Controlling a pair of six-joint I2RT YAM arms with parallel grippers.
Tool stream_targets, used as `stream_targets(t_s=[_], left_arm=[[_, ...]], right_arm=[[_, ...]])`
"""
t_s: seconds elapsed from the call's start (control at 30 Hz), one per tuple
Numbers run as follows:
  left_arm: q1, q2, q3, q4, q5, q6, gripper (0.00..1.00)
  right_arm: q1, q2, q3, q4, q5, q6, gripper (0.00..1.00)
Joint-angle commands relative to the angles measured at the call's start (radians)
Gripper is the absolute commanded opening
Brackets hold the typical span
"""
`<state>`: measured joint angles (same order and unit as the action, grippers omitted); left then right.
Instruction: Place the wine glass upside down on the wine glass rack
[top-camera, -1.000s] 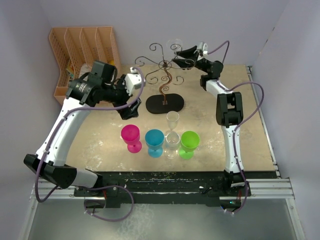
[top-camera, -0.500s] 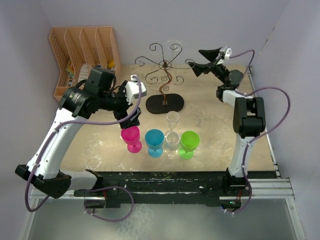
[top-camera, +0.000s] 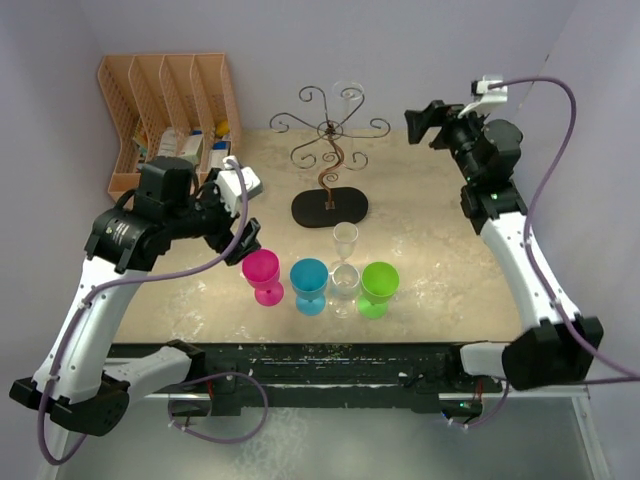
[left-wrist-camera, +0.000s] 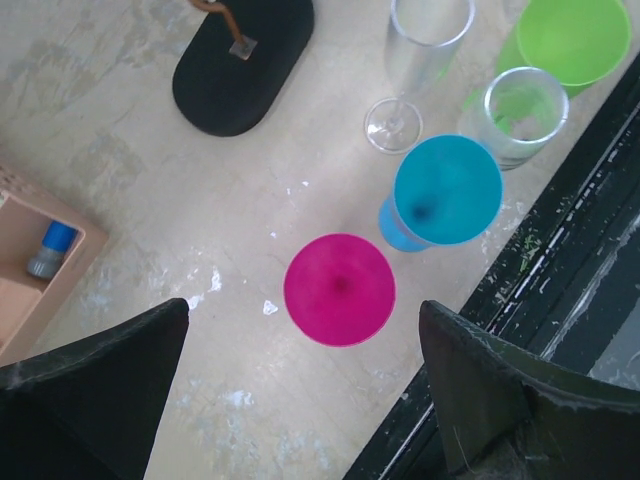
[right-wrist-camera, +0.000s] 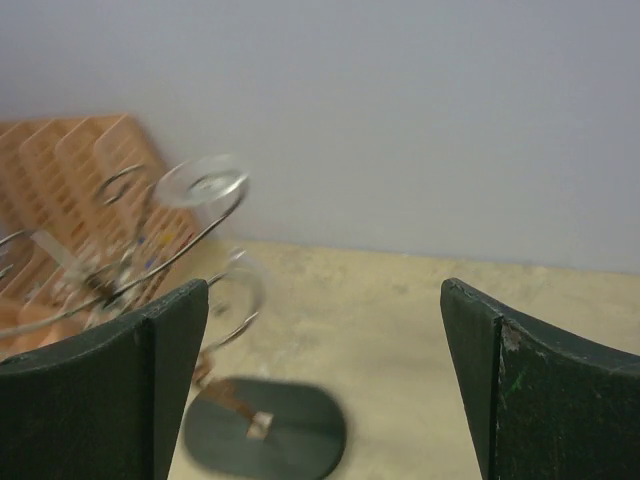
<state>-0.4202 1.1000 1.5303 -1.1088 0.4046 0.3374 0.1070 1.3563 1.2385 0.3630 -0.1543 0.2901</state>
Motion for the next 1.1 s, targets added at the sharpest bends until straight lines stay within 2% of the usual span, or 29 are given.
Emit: stream_targets(t_s=[0.0, 0.03, 0.1, 0.17, 0.27, 0.37, 0.53, 0.63, 0.77, 1.07], left_arm=[[0.057, -0.076, -0.055, 0.091, -0.037, -0.079, 1.0], [0.065, -0.091, -0.063, 0.096, -0.044, -0.082, 1.0], [0.073, -0.115, -0.075, 0.095, -0.053, -0.084, 1.0], [0.081, -0.137, -0.092, 0.097, -0.058, -0.084, 1.0], [0.111, -0.16, -0.118, 0.106, -0.089, -0.088, 1.0], [0.127, -0.161, -0.128, 0.089, -0.127, -0.092, 1.0], [0.138, -0.193, -0.139, 0.061, -0.158, -0.094, 1.0], [0.14, -0.207, -0.14, 0.038, -0.171, -0.095, 1.0], [0.166, -0.238, -0.145, 0.031, -0.165, -0.093, 1.0], [0.186, -0.257, -0.166, 0.035, -0.135, -0.095, 1.0]], right_arm=[[0.088, -0.179, -0.016, -0.434, 0.088, -0.018, 1.0], [0.085, -0.226, -0.039, -0.434, 0.016, 0.066, 1.0], [0.091, -0.282, -0.039, -0.495, -0.137, 0.035, 1.0], [0.109, -0.291, -0.007, -0.6, -0.192, 0.058, 1.0], [0.185, -0.301, 0.006, -0.727, -0.103, 0.111, 0.95], [0.326, -0.274, 0.012, -0.825, 0.063, 0.141, 0.77], [0.557, -0.185, 0.005, -0.895, 0.304, 0.227, 0.7], [0.583, -0.171, -0.013, -0.9, 0.363, 0.254, 0.55], [0.587, -0.164, -0.033, -0.879, 0.362, 0.262, 0.46], [0.615, -0.097, -0.032, -0.868, 0.415, 0.268, 0.46]])
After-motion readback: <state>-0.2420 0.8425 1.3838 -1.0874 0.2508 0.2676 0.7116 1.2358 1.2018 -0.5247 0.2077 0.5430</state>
